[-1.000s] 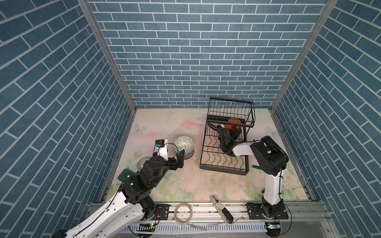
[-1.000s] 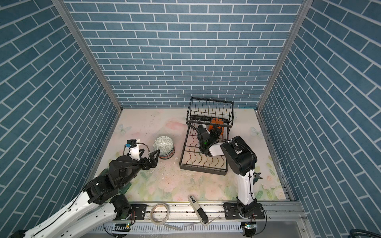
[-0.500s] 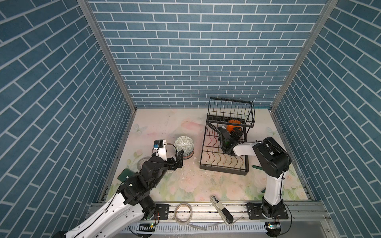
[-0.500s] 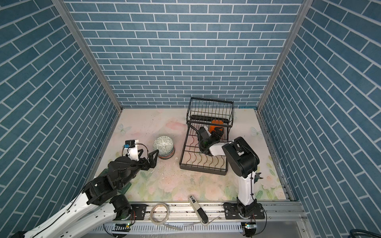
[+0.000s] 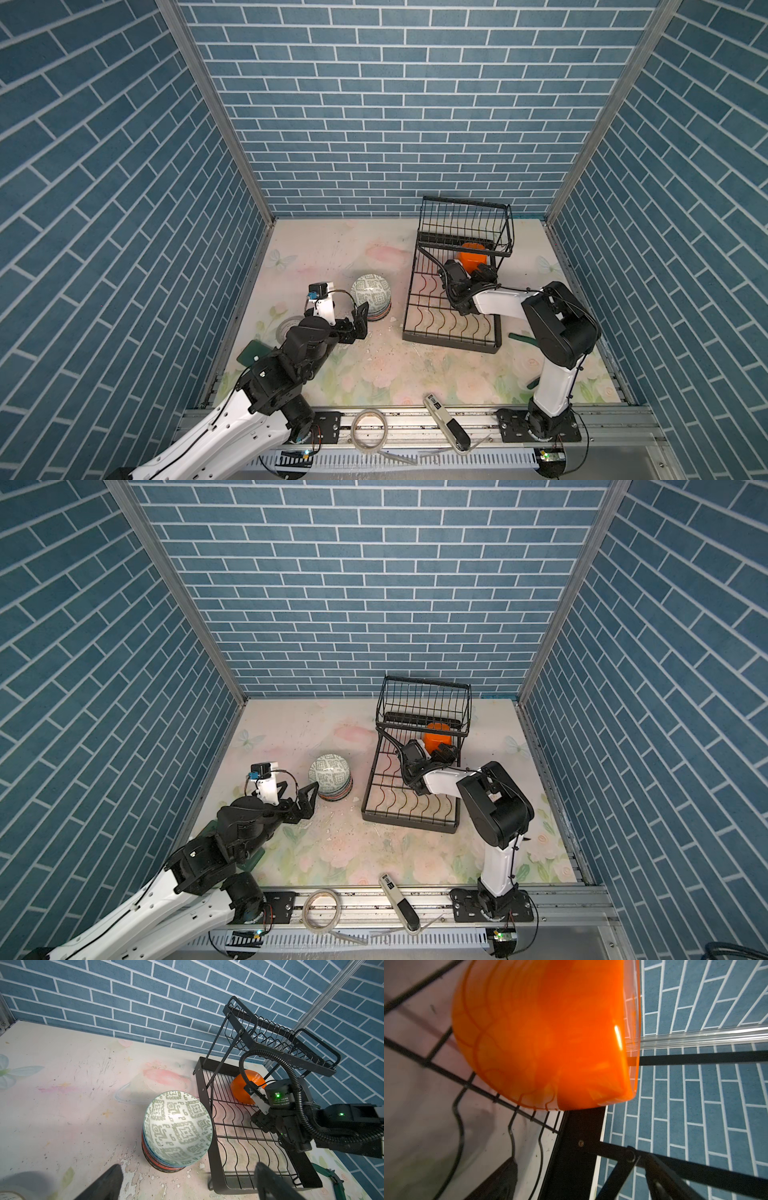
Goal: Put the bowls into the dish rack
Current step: 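Lower the orange bowl into the rack slots with the right gripper, then open and draw back the right gripper while the left gripper nears the bowl stack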
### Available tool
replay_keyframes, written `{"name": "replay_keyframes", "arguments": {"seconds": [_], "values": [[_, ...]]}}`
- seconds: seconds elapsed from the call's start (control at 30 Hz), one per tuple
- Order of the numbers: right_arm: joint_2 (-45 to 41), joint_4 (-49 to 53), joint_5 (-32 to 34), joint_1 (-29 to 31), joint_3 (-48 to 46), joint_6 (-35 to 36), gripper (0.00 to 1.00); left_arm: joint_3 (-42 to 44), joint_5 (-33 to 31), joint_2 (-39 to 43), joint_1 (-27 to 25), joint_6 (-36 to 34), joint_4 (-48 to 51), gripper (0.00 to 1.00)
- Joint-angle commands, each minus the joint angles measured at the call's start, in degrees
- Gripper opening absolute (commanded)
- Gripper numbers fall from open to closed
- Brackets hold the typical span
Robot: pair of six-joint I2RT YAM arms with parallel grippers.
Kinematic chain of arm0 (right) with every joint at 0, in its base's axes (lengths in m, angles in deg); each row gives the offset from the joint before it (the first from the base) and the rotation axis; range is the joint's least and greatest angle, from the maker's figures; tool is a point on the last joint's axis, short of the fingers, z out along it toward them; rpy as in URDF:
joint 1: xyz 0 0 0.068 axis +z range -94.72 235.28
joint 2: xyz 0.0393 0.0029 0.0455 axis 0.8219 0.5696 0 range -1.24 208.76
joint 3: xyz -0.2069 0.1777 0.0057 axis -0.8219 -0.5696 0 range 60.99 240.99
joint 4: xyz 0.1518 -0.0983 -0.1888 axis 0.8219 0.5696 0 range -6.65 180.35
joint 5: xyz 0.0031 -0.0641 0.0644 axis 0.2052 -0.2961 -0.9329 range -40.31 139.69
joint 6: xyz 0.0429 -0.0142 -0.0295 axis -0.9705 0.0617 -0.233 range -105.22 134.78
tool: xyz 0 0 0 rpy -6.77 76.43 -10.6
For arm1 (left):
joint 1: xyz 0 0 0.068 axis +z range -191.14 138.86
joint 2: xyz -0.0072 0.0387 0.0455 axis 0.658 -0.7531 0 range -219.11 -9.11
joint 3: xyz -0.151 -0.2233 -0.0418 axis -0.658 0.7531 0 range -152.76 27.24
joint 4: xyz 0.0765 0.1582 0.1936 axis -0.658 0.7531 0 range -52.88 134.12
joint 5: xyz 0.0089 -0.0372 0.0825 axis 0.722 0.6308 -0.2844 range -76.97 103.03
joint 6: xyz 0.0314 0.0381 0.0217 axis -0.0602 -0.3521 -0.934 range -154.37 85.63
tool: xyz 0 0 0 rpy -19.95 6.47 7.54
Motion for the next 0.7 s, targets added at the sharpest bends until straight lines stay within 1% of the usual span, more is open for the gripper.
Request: {"name": "replay_keyframes", "arguments": {"seconds": [0.0,0.37,0.47,0.53,0.67], "values": [[-2.7,5.8,-4.0,1.1,0.2,-7.0,0.95,-0.6,-1.2,-0.3,0.1,0.7,2.3,1.00],[-7.6,12.4,-14.1,5.7,-0.5,-15.9,0.92,-1.5,-4.5,-1.5,0.1,2.8,4.1,1.00],[-9.4,12.5,-18.4,6.8,-1.2,-18.0,0.90,-3.1,-9.6,-2.0,0.1,5.4,7.6,1.00],[-10.6,11.9,-20.0,7.5,-1.7,-19.4,0.89,-4.0,-13.3,-2.0,0.1,7.7,10.6,1.00],[-14.3,11.5,-25.1,8.1,-2.5,-22.6,0.87,-5.3,-15.9,-2.0,0.1,9.4,13.6,1.00]]}}
